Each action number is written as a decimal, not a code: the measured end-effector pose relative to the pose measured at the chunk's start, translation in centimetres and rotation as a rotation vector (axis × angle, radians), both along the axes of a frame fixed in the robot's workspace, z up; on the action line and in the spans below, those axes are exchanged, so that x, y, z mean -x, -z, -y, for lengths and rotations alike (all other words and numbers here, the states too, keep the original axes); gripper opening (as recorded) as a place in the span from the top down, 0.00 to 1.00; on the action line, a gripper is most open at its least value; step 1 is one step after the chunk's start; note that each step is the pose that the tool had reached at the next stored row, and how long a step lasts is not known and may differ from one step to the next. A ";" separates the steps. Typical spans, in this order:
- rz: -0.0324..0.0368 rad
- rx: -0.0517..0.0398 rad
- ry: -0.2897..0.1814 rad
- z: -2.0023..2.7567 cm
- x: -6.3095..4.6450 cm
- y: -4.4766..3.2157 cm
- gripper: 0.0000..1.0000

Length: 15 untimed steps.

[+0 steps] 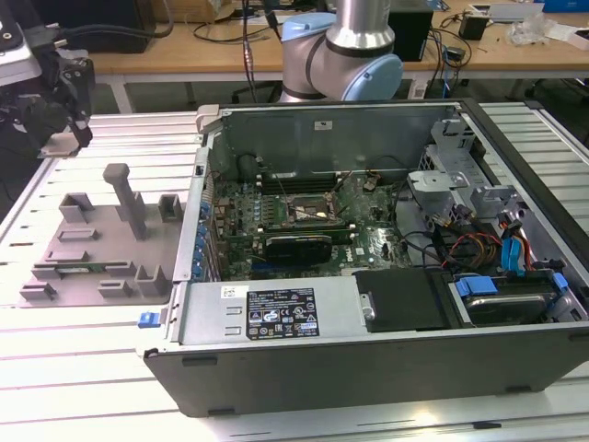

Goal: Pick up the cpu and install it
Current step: 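Pick up the cpu and move it towards the insertion slot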

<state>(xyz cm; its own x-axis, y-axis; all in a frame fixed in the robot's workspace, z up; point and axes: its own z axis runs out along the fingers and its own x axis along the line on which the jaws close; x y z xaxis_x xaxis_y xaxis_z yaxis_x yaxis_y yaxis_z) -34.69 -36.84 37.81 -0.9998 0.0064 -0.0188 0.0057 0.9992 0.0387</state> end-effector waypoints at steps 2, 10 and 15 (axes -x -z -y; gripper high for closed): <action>0.0000 0.0000 0.000 0.00 -0.4 0.00 0.45; 0.0000 0.0000 0.000 0.02 -2.4 0.00 0.45; 0.0000 0.0001 0.000 0.06 -3.6 0.00 0.45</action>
